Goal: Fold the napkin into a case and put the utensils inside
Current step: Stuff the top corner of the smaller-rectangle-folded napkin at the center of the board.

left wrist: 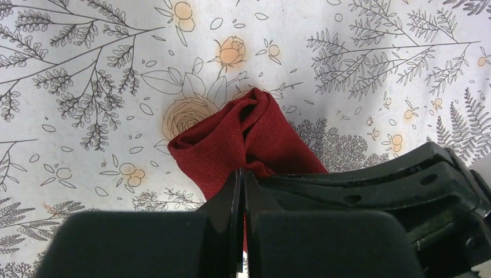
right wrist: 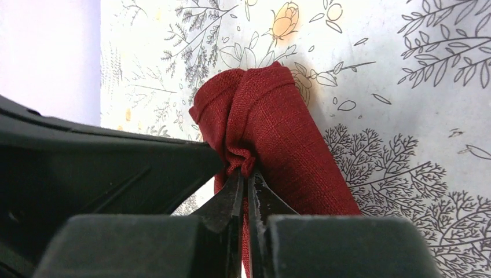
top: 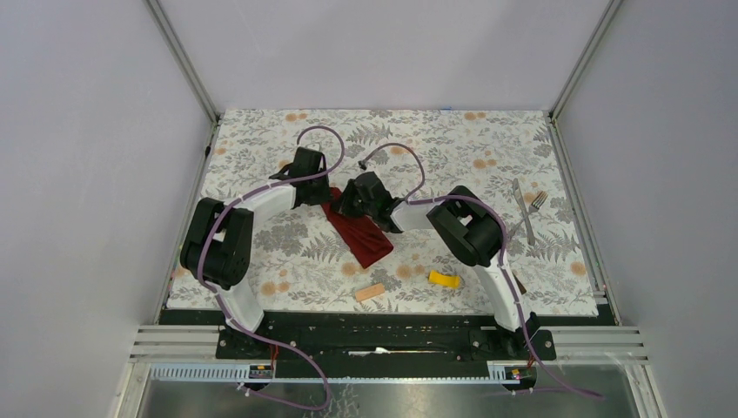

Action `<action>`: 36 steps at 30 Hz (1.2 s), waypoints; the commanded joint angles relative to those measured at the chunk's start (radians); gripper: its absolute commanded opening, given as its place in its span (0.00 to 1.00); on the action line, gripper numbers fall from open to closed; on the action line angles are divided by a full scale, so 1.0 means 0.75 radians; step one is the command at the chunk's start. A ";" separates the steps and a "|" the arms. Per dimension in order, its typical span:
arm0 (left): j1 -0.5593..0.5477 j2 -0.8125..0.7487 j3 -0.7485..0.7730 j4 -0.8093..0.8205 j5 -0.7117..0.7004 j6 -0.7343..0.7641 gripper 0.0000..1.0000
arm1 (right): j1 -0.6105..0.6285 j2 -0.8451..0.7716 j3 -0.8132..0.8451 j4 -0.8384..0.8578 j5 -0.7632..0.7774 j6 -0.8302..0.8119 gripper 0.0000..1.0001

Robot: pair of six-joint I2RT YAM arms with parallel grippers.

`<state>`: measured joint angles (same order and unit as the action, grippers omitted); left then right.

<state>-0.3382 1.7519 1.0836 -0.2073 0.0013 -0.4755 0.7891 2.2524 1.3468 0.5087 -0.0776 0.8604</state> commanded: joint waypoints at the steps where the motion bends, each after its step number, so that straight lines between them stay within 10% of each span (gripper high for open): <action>1: 0.001 -0.087 -0.018 0.074 0.059 -0.029 0.00 | 0.002 0.022 -0.010 0.083 0.043 0.166 0.02; 16: 0.032 -0.080 -0.024 0.008 0.044 -0.067 0.00 | -0.070 0.182 -0.042 0.755 -0.291 0.370 0.29; 26: 0.058 -0.096 -0.068 0.069 0.099 -0.114 0.00 | -0.031 0.254 0.121 0.436 -0.265 0.312 0.19; 36: 0.107 -0.100 -0.086 0.046 0.057 -0.096 0.00 | -0.088 0.139 0.005 0.357 -0.336 0.286 0.38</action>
<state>-0.2672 1.6970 1.0382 -0.1768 0.0200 -0.5434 0.7506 2.4447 1.4590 0.7940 -0.2752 1.0950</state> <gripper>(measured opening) 0.008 0.339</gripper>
